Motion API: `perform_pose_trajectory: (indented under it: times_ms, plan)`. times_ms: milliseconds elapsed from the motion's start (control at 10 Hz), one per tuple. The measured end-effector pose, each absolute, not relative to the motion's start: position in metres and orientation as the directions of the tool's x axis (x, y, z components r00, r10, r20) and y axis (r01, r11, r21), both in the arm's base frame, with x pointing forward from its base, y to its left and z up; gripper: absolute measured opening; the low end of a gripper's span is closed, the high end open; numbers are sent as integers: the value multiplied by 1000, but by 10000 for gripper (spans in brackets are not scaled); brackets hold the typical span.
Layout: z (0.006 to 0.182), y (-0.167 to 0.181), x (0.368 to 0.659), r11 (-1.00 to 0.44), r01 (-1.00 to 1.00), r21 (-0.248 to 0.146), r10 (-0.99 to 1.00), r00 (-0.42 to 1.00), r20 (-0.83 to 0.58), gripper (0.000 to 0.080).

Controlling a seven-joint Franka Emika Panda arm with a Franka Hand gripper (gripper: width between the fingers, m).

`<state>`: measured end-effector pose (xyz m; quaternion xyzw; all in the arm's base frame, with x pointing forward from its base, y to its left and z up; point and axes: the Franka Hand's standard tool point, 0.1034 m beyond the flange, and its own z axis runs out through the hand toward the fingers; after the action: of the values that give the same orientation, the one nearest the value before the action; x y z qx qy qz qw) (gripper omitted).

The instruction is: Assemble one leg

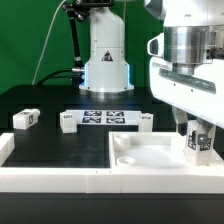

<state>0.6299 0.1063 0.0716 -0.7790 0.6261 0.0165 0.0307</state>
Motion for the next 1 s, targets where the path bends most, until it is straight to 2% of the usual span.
perform_pose_trajectory:
  times_ms: [200, 300, 400, 500, 700, 900, 1000]
  plan:
    - [71, 107, 630, -273, -962, -31, -960, 274, -63, 300]
    - [71, 108, 630, -272, -962, -31, -960, 274, -65, 512]
    - [72, 109, 630, -324, -945, -36, -943, 326, -64, 512]
    - [72, 111, 629, -429, -902, -43, -900, 431, -60, 624]
    - [73, 120, 628, -644, -763, -53, -762, 646, -39, 643]
    - [73, 122, 628, -813, -579, -60, -579, 815, -24, 649]
    - [73, 124, 628, -855, -515, -63, -515, 857, -19, 649]
